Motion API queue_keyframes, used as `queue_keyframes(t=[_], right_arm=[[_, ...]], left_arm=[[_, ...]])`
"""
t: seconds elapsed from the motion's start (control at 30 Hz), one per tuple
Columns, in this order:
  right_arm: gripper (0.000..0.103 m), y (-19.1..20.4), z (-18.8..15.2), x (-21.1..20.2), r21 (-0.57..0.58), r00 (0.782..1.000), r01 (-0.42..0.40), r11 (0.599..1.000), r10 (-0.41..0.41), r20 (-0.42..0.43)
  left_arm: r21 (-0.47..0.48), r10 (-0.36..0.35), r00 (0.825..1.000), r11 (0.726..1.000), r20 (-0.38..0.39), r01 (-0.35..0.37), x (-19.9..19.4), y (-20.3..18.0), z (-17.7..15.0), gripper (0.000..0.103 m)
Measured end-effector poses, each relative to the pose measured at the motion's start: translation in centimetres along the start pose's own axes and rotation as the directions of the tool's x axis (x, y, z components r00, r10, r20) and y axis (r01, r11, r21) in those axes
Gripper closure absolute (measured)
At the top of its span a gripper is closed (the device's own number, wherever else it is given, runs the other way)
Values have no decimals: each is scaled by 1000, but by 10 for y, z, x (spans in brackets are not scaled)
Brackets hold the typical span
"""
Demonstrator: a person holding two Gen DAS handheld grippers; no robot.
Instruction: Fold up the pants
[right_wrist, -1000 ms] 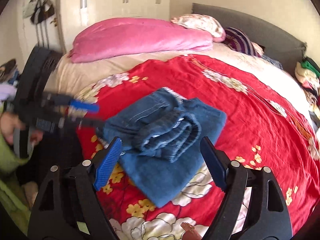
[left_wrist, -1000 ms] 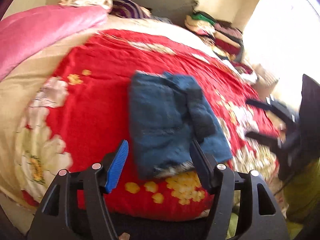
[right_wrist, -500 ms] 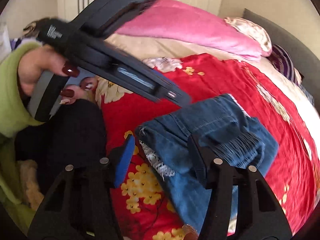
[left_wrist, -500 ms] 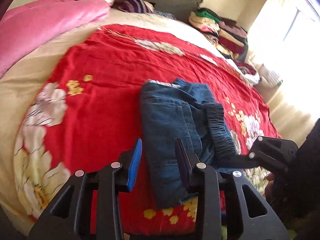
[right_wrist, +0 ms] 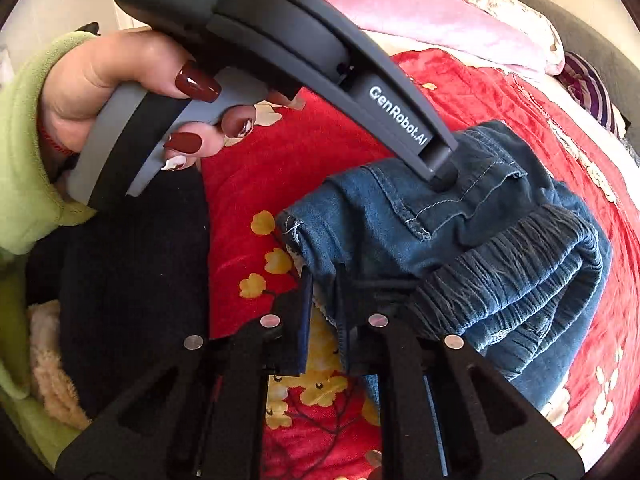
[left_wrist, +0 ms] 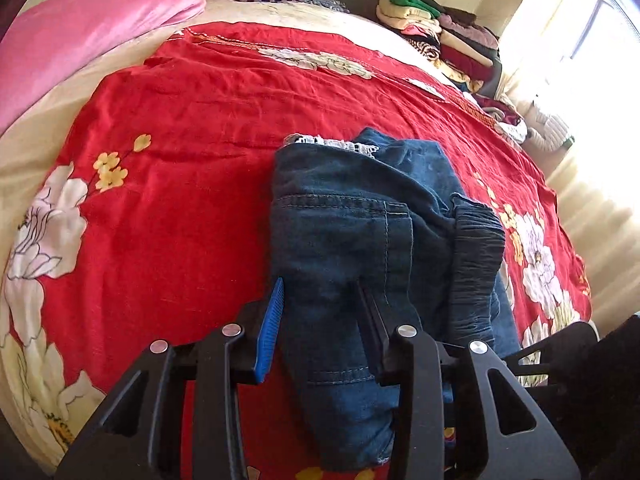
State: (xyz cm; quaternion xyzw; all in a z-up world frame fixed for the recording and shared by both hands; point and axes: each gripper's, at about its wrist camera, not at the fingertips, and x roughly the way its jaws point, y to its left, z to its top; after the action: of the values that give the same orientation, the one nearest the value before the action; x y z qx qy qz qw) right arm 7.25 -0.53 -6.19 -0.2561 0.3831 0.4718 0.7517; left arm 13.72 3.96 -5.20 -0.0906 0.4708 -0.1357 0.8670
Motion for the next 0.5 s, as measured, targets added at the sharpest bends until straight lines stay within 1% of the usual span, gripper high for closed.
queue_keyframes(t=[0.13,0.23,0.3,0.33,0.37,0.43,0.5], right_arm=[[90,2,3,-16,14,1000,-9,1000,9,14],[81,1,5,-34,52,998,-25,998,22,54],[78,1,4,-49,80,996,-39,996,32,86],[75,2,3,-55,86,995,-39,996,31,96],[71,2,3,-62,92,994,-30,995,20,109],[67,1,2,-76,100,992,-7,995,-6,129],[63,-2,0,-88,122,988,14,992,-33,152]], left_arm=[[-4,1,1000,1000,22,-1,-9,-3,-2,68],[-4,8,999,1000,46,-8,-18,-5,-3,69],[-6,13,998,1000,60,-13,-24,-7,-4,64],[-8,19,998,1000,66,-19,-27,-7,-5,59],[-9,23,997,1000,71,-23,-29,-8,-6,57],[-9,30,996,1000,82,-30,-35,-10,-8,57],[-9,35,995,999,93,-34,-39,-12,-10,53]])
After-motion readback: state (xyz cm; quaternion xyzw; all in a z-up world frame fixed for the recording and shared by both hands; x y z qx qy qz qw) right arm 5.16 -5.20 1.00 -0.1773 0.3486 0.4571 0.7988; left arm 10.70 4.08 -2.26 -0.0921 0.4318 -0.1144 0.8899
